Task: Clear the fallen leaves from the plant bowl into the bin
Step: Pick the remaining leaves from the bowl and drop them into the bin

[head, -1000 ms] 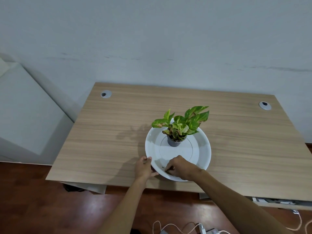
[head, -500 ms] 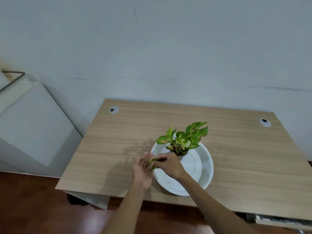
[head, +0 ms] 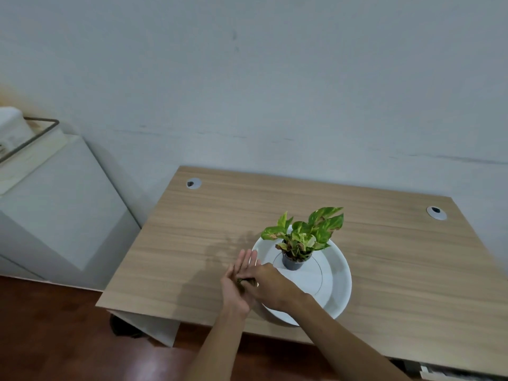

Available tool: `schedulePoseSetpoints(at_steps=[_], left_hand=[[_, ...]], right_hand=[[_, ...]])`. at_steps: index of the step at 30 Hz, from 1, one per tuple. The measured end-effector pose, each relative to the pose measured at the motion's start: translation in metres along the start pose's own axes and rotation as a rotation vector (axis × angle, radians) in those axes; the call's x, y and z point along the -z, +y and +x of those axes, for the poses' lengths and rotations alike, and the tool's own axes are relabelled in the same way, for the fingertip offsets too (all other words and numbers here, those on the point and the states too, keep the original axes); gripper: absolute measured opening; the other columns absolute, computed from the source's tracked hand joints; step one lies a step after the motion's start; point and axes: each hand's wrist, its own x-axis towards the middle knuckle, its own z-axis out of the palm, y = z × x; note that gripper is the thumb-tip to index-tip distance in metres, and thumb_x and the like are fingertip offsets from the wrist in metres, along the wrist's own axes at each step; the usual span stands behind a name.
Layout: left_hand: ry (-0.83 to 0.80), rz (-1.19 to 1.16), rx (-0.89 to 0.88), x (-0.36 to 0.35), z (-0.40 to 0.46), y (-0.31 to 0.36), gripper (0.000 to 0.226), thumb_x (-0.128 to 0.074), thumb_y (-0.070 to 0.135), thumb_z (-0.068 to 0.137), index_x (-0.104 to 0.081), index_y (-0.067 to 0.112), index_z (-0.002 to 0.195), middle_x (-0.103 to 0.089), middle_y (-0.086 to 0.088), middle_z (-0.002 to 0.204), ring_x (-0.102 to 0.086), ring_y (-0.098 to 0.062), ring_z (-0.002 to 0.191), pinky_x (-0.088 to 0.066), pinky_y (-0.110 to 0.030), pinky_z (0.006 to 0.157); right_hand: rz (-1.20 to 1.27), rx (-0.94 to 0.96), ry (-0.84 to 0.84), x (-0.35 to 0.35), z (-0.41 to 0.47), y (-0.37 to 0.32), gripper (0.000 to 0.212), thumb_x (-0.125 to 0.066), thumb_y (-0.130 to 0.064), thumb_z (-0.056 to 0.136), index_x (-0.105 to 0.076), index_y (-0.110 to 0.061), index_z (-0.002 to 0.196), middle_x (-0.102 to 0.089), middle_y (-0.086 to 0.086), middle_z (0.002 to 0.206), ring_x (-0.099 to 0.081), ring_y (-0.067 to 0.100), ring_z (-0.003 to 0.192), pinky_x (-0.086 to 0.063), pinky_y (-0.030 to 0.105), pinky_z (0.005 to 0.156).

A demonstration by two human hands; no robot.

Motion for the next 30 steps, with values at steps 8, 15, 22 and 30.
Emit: schedulePoseSetpoints(at_steps=[8,15,22,30], left_hand=[[-0.011,0.088,0.074,0.006,-0.007,-0.005,0.038,-0.041,0.015,0.096,-0.06,0.001,0.126,-0.06,-0.018,0.133,-0.057,-0.027,0.125,-0.04,-0.037,0.114],[0.027,0.012,0.041,0.021,-0.002,-0.007,0.042,-0.033,0.021,0.103,-0.063,-0.003,0.12,-0.068,-0.022,0.122,-0.066,-0.034,0.113,-0.05,-0.042,0.1],[0.065,0.036,0.073,0.053,-0.001,-0.01,0.042,-0.033,0.02,0.103,-0.058,-0.007,0.124,-0.063,-0.025,0.129,-0.061,-0.034,0.119,-0.044,-0.044,0.104],[0.084,0.044,0.083,0.064,0.001,-0.013,0.042,-0.033,0.017,0.101,-0.059,-0.008,0.122,-0.065,-0.026,0.126,-0.068,-0.035,0.111,-0.046,-0.044,0.101]], right_hand=[[-0.017,-0.031,-0.002,0.014,0.0,0.006,0.042,-0.043,-0.012,0.097,-0.064,-0.028,0.129,-0.065,0.01,0.121,-0.059,0.024,0.104,-0.048,0.029,0.094],[0.216,-0.091,0.31,0.03,-0.009,0.034,0.026,-0.059,-0.013,0.094,-0.072,-0.015,0.116,-0.075,-0.007,0.108,-0.067,-0.003,0.098,-0.053,0.017,0.092],[-0.177,-0.296,-0.006,-0.002,-0.036,0.089,0.023,-0.06,-0.019,0.094,-0.073,-0.014,0.113,-0.074,0.007,0.106,-0.068,0.019,0.093,-0.054,0.033,0.088],[-0.283,-0.315,-0.04,-0.036,-0.042,0.109,0.025,-0.061,-0.024,0.093,-0.071,-0.024,0.116,-0.07,0.004,0.115,-0.065,0.022,0.103,-0.053,0.032,0.09]])
